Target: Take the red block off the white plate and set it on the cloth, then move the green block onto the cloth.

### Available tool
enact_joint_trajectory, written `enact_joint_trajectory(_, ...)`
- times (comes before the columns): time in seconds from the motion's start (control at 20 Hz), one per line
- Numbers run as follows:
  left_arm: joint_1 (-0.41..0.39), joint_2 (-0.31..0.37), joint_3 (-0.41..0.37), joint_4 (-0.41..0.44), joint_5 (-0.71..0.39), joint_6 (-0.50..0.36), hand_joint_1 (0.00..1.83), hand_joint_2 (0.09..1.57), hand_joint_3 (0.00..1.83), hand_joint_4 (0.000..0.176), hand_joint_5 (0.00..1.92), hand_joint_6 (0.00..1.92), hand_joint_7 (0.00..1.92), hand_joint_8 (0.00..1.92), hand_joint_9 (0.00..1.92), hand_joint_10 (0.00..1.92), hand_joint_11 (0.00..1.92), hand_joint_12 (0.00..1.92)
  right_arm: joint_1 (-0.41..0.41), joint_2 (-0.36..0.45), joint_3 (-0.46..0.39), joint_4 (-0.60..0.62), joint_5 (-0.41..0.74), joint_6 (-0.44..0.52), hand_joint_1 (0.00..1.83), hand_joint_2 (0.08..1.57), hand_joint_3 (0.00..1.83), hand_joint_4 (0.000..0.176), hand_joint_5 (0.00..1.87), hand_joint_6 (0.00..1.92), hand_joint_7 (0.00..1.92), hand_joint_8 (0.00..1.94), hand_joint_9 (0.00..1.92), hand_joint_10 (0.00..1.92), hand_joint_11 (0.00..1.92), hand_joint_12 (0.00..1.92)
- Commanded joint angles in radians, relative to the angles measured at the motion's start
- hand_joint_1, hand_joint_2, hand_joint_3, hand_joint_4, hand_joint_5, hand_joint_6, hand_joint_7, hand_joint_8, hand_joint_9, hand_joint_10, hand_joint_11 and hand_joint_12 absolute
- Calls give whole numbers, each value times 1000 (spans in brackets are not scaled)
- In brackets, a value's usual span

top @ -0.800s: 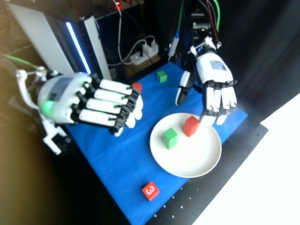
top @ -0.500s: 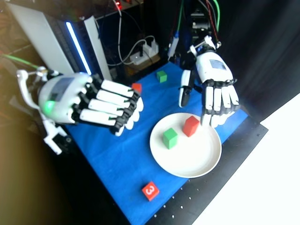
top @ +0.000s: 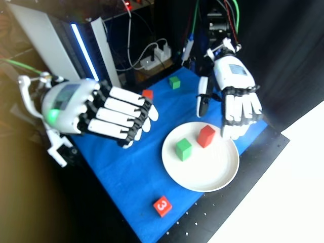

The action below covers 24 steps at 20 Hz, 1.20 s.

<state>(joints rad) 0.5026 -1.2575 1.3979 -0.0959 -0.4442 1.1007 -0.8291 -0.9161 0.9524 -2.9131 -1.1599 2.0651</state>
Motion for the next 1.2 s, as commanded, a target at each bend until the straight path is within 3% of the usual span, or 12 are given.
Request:
enact_joint_trajectory(0.0, -16, -8, 9, 5, -89, -3, 1008, 913, 0, 0, 319, 112, 407, 5, 125, 787, 0, 1556, 8, -1, 5, -11, -122, 0, 1210, 631, 653, 0, 394, 1019, 436, 1166, 362, 1496, 356, 1921)
enact_joint_trajectory(0.25, -15, -37, 34, 10, -46, -9, 1041, 942, 4, 0, 448, 99, 547, 38, 299, 740, 40, 1573, 8, -1, 5, -4, -125, 0, 1209, 689, 573, 0, 358, 1050, 398, 1181, 337, 1491, 340, 1908)
enact_joint_trajectory(0.6, 1, -79, 96, 12, -8, -72, 1057, 1003, 15, 0, 683, 187, 758, 126, 442, 940, 246, 1653, 8, -1, 5, -2, -127, 0, 1220, 683, 612, 0, 341, 1081, 382, 1254, 339, 1549, 391, 1921)
enact_joint_trajectory(0.85, 25, -102, 133, 12, -4, -136, 1078, 1036, 16, 0, 765, 217, 831, 128, 536, 794, 184, 1659, 8, 0, 5, 1, -133, 0, 1182, 687, 635, 0, 371, 1061, 411, 1246, 380, 1573, 439, 1921)
enact_joint_trajectory(1.0, 32, -108, 147, 12, -4, -160, 1097, 1076, 21, 0, 819, 233, 907, 120, 658, 777, 330, 1648, 8, 0, 5, 4, -135, 0, 1196, 691, 628, 0, 369, 1080, 433, 1258, 399, 1574, 466, 1921)
enact_joint_trajectory(1.05, 33, -110, 150, 12, -5, -163, 1114, 1160, 13, 0, 827, 998, 962, 145, 723, 840, 444, 1620, 8, 0, 5, 4, -135, 0, 1197, 693, 617, 0, 372, 1074, 435, 1228, 394, 1540, 443, 1919)
enact_joint_trajectory(1.1, 34, -113, 154, 11, -6, -167, 1112, 1193, 3, 0, 805, 1194, 1004, 195, 762, 956, 512, 1663, 8, 0, 5, 5, -135, 0, 1200, 696, 614, 0, 374, 1072, 447, 1225, 406, 1538, 446, 1921)
enact_joint_trajectory(1.15, 35, -114, 155, 11, -10, -169, 1176, 1176, 0, 0, 814, 1198, 943, 946, 782, 1083, 531, 1721, 8, 0, 5, 6, -135, 0, 1199, 701, 611, 0, 372, 1072, 450, 1227, 397, 1531, 417, 1921)
